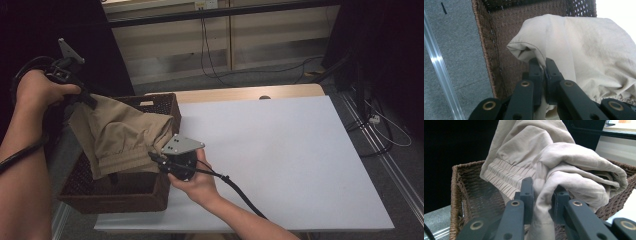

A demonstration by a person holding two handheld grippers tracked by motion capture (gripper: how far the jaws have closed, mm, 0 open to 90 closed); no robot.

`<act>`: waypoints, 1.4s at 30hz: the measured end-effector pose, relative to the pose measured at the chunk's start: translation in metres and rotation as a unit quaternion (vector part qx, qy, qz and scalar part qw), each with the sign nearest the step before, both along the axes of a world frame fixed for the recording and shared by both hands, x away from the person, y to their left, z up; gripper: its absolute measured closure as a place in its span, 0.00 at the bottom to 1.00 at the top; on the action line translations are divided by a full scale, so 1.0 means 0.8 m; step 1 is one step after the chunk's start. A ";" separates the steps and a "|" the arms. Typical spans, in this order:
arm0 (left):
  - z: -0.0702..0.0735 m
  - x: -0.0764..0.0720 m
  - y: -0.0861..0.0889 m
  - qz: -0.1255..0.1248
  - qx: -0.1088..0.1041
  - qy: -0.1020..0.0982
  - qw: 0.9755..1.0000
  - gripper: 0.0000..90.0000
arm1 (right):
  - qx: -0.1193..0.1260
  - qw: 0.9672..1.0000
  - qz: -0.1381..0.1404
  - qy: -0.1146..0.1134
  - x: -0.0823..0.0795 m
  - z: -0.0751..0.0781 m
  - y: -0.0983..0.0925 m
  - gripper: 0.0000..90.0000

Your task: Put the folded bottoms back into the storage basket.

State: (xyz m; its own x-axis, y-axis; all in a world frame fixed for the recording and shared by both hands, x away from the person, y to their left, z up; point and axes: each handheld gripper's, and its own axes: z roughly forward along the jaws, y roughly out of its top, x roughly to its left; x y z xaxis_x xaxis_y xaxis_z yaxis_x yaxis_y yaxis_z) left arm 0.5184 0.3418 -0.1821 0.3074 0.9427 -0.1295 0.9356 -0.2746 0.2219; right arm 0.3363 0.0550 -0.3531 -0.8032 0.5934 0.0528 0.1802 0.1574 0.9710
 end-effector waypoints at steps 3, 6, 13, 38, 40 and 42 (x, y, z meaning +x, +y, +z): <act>-0.002 0.001 0.001 0.001 0.000 0.001 1.000 0.96 | -0.002 1.000 0.001 0.001 -0.001 -0.001 0.002 0.84; -0.003 0.002 0.002 0.004 -0.001 0.001 1.000 0.96 | -0.004 1.000 0.002 0.001 0.000 -0.002 0.003 0.84; -0.003 0.004 0.005 0.005 0.001 0.000 1.000 0.96 | -0.006 1.000 0.005 0.001 0.000 -0.003 0.009 0.84; -0.039 0.007 0.041 0.019 0.041 -0.077 0.996 0.34 | -0.088 0.996 -0.001 0.003 0.008 -0.015 0.027 0.36; -0.040 0.003 0.041 0.017 0.028 -0.083 0.996 0.28 | -0.069 0.998 0.002 0.007 0.007 -0.008 0.014 0.28; -0.039 0.000 0.037 0.009 0.030 -0.087 0.996 0.24 | -0.070 0.997 -0.007 -0.003 0.005 -0.002 0.004 0.24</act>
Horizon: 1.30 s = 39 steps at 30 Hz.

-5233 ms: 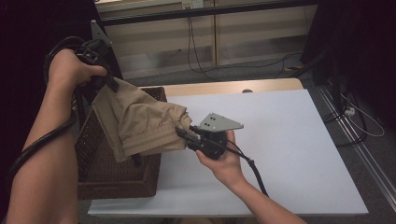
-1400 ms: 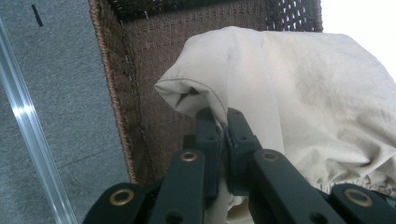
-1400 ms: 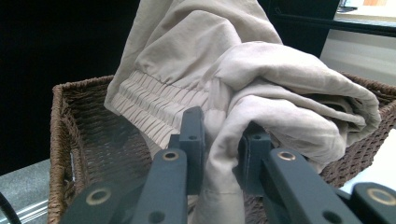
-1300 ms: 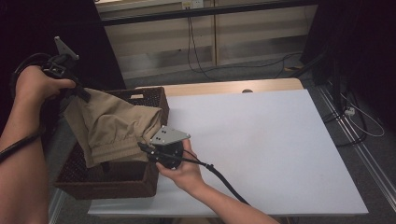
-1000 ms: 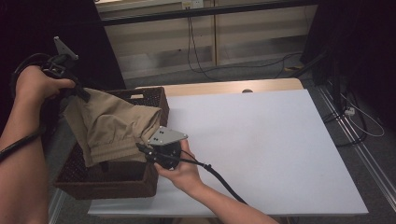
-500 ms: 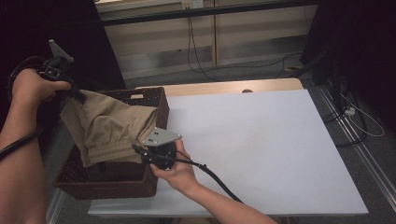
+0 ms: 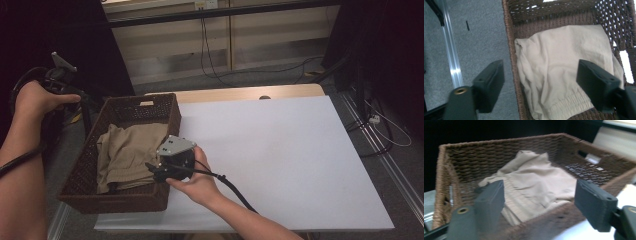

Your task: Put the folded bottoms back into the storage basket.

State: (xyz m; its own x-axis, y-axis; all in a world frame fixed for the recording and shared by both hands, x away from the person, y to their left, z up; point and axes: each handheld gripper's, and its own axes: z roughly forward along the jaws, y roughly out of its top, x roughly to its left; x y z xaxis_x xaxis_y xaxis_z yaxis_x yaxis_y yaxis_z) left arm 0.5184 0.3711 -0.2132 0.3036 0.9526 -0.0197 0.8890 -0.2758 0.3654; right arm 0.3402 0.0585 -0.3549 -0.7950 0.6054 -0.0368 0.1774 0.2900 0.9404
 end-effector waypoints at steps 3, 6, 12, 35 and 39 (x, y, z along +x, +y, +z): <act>0.000 -0.006 -0.010 -0.013 -0.012 -0.013 1.000 0.22 | 0.004 1.000 -0.005 0.002 0.001 0.005 -0.018 0.23; -0.003 -0.010 -0.017 -0.020 -0.016 -0.016 1.000 0.21 | 0.005 1.000 -0.018 -0.002 0.002 0.007 -0.037 0.22; -0.011 -0.019 -0.035 -0.034 -0.031 -0.021 0.999 0.20 | 0.017 0.999 -0.030 0.008 0.005 0.007 -0.082 0.20; -0.036 -0.037 -0.114 -0.106 -0.049 -0.040 0.992 0.18 | 0.010 0.998 -0.049 0.040 0.002 -0.016 -0.174 0.17; -0.043 -0.040 -0.121 -0.116 -0.054 -0.037 0.991 0.18 | 0.012 0.998 -0.048 0.042 0.001 -0.020 -0.185 0.16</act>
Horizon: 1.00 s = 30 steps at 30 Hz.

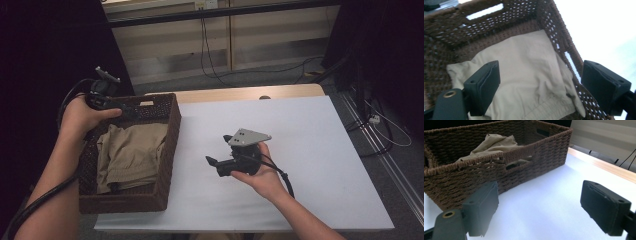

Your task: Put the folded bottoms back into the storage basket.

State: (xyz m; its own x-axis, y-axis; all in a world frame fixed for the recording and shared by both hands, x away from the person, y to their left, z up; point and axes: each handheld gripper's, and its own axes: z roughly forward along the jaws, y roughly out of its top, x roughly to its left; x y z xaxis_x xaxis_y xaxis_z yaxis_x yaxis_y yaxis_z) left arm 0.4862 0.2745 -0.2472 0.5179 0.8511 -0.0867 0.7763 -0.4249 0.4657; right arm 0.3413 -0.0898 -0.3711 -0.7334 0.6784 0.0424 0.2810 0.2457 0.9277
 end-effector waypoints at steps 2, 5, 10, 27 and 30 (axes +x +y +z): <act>-0.002 -0.002 -0.002 0.000 -0.002 -0.003 1.000 0.18 | -0.001 1.000 -0.001 0.003 -0.001 -0.003 -0.004 0.16; -0.004 -0.007 -0.007 -0.003 -0.008 -0.011 1.000 0.17 | -0.005 1.000 0.000 0.004 -0.004 -0.007 -0.011 0.16; -0.010 -0.018 -0.020 -0.017 -0.029 -0.024 0.999 0.17 | -0.001 1.000 -0.008 0.008 -0.012 -0.018 -0.030 0.15; -0.043 -0.056 -0.050 -0.065 -0.080 -0.052 0.993 0.16 | -0.003 0.998 -0.051 0.036 -0.035 -0.048 -0.116 0.16; -0.049 -0.061 -0.051 -0.070 -0.086 -0.058 0.992 0.16 | -0.006 0.997 -0.059 0.039 -0.039 -0.052 -0.127 0.17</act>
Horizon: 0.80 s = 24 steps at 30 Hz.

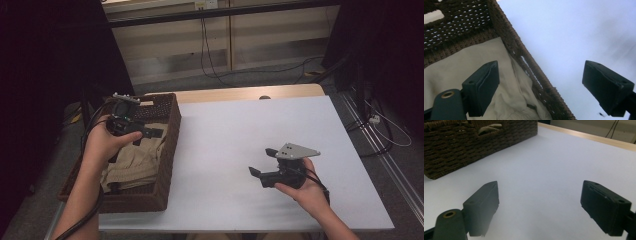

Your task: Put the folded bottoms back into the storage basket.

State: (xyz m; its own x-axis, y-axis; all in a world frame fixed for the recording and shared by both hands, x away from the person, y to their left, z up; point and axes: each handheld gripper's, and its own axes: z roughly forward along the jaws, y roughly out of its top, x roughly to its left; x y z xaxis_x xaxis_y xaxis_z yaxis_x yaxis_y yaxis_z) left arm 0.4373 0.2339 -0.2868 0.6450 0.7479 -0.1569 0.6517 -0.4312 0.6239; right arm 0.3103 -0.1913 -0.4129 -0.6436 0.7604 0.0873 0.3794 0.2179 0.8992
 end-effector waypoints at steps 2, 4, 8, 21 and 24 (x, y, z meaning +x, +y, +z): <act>-0.003 -0.004 -0.002 -0.002 -0.013 -0.009 1.000 0.16 | 0.003 1.000 -0.007 0.002 -0.002 -0.002 -0.008 0.17; -0.006 -0.008 -0.004 -0.005 -0.020 -0.013 1.000 0.16 | 0.003 1.000 -0.011 0.002 -0.003 -0.005 -0.014 0.17; -0.009 -0.013 -0.005 -0.011 -0.032 -0.019 0.999 0.16 | -0.001 1.000 -0.015 0.006 -0.006 -0.008 -0.022 0.17; -0.009 -0.032 -0.017 -0.033 -0.051 -0.047 0.997 0.16 | -0.006 1.000 -0.027 0.015 -0.015 -0.016 -0.048 0.17; -0.009 -0.035 -0.020 -0.037 -0.057 -0.051 0.996 0.16 | -0.009 0.999 -0.028 0.017 -0.017 -0.017 -0.053 0.17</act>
State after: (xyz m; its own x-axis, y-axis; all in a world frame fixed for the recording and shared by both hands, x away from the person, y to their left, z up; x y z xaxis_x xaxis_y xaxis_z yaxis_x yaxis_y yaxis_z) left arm 0.4091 0.2181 -0.2937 0.7145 0.6790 -0.1687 0.5514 -0.3981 0.7331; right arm 0.2970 -0.2336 -0.4266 -0.5966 0.7971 0.0932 0.4211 0.2121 0.8819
